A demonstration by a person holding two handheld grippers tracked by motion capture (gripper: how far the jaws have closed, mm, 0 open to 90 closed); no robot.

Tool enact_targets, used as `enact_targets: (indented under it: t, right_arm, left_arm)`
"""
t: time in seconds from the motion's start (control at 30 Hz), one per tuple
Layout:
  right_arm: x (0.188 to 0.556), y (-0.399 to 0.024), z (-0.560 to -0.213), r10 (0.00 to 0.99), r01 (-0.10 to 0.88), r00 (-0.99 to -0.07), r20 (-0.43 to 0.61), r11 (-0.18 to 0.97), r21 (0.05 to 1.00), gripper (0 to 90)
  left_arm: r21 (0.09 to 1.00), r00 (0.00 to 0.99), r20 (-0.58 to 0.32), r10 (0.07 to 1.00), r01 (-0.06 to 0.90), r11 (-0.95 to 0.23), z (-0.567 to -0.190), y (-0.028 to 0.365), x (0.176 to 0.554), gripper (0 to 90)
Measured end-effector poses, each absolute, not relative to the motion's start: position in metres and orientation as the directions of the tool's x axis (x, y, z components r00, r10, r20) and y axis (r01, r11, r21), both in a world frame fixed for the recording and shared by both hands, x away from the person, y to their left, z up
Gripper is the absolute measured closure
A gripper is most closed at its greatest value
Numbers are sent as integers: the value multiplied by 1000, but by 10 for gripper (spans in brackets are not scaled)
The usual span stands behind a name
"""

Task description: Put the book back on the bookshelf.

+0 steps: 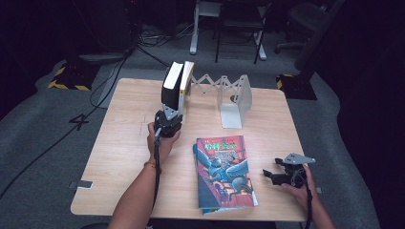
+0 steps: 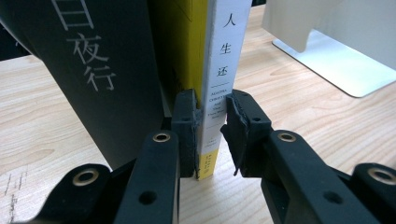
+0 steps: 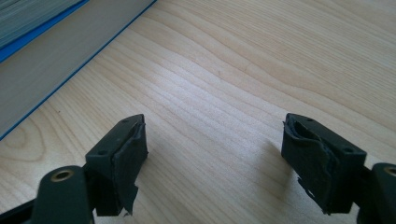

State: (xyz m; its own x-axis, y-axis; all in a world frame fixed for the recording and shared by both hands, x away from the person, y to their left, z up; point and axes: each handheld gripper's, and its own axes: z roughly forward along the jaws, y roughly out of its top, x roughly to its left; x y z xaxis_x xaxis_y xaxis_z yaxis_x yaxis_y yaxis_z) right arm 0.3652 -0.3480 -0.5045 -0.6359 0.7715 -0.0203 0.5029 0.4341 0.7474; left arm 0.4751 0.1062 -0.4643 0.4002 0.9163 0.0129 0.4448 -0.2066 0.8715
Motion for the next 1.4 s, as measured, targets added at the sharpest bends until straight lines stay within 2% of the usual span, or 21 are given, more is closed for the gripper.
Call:
enact_targets:
  t: [0.7, 0.9, 1.0, 1.4]
  right_arm:
    - [365, -348, -505, 770, 503, -638, -17, 433, 748, 229]
    - [366, -348, -505, 770, 504, -638, -17, 434, 747, 230]
    - [365, -348, -505, 770, 502, -637, -20, 435, 747, 229]
    - [364, -347, -505, 771, 492, -636, -35, 441, 750, 228]
  left_arm:
    - [877, 400, -10, 917, 443, -184, -458, 108, 476, 735]
    - [880, 459, 35, 888, 407, -245, -450, 108, 461, 721]
    - [876, 498, 89, 863, 374, -306, -450, 108, 450, 702]
    - [855, 625, 127, 771, 325, -404, -456, 119, 418, 654]
